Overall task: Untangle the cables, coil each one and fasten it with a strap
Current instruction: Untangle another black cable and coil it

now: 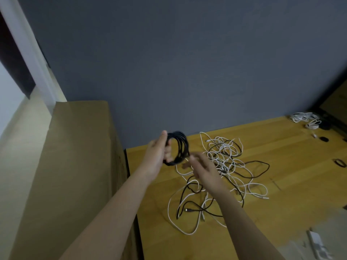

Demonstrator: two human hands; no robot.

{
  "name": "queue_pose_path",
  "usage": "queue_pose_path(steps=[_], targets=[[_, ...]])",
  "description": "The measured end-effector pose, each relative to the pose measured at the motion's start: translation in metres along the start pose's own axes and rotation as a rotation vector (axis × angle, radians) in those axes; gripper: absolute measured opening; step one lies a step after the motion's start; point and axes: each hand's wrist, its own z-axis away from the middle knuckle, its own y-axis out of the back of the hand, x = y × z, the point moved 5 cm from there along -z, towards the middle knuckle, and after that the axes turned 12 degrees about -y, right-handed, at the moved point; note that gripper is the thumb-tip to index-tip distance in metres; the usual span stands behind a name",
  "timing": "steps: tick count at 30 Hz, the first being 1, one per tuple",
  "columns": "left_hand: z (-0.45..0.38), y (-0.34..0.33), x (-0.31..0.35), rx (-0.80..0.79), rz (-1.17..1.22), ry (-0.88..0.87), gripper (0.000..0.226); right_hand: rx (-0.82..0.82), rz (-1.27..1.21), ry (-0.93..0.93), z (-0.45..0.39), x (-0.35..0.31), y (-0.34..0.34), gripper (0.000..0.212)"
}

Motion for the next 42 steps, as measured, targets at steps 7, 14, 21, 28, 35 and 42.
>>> queue_pose_path(steps=[7, 14, 21, 28, 35, 42], targets=[[-0.004, 0.016, 0.005, 0.093, -0.144, -0.103, 0.04, 0.156, 0.077, -0.165, -0.001, 0.065, 0.007, 0.022], [-0.005, 0.002, 0.002, 0.08, -0.167, -0.184, 0.024, 0.174, 0.527, 0.119, 0.007, 0.044, -0.03, 0.023], [0.003, -0.006, -0.002, -0.266, -0.64, -0.327, 0.011, -0.055, 0.651, 0.222, 0.02, 0.023, -0.047, 0.012], [0.012, -0.014, -0.022, -0.561, -1.162, -0.347, 0.019, -0.279, 0.189, -0.029, 0.025, -0.004, -0.005, 0.005], [0.009, -0.006, -0.025, -0.592, -1.289, -0.197, 0.03, 0.276, 0.737, -0.065, 0.013, 0.003, 0.065, 0.016], [0.01, -0.011, -0.025, -0.634, -1.312, -0.085, 0.071, 0.57, 1.09, -0.363, -0.007, -0.002, 0.094, 0.049]])
